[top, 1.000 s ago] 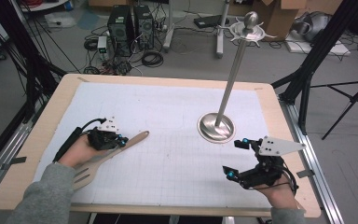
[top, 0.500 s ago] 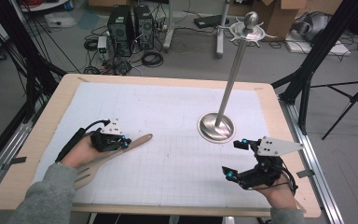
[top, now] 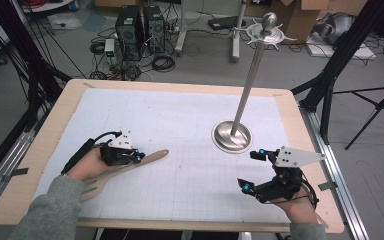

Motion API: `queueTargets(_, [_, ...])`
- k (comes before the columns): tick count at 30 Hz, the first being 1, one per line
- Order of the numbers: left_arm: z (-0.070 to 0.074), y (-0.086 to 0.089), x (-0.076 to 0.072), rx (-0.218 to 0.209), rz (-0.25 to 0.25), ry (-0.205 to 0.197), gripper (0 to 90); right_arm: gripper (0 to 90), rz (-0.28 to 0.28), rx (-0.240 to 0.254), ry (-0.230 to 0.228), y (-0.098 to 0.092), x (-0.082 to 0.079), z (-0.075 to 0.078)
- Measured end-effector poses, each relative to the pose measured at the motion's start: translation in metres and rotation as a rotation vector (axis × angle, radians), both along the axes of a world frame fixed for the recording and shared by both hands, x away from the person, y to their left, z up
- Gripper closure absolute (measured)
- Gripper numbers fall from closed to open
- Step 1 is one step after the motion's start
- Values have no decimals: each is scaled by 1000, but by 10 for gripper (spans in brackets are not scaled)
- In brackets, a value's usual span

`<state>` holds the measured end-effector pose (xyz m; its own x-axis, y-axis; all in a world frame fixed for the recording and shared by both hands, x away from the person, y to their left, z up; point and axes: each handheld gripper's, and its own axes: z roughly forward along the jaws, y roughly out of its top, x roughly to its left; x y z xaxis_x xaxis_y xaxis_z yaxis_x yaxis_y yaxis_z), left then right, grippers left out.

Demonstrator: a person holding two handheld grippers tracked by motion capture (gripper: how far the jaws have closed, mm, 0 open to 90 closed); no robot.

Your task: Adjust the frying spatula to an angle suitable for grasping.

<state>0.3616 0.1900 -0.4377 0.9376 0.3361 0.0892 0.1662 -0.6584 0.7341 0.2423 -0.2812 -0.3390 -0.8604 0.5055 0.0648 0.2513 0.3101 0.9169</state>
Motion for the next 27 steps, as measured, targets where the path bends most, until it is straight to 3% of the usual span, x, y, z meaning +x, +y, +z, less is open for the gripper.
queueTargets(5, [1,-1,0,-1,-3,-21,900,56,0,0,2,0,0,0])
queueTargets(9, [11,9,1,-44,44,-39,900,56,2,-4,4,0,0,0])
queueTargets(12, [19,19,0,-49,74,-46,900,56,2,-5,5,0,1,-1])
queueTargets(14, [24,24,-1,-53,107,-19,899,56,3,-7,8,1,1,-2])
queueTargets(19, [35,31,-9,-54,125,-49,890,56,7,-10,8,2,2,-2])
queueTargets(24, [42,32,-19,-33,99,-91,710,56,4,-2,6,0,3,-2])
queueTargets(27, [43,32,-20,-31,101,-90,571,56,10,0,6,1,4,-1])
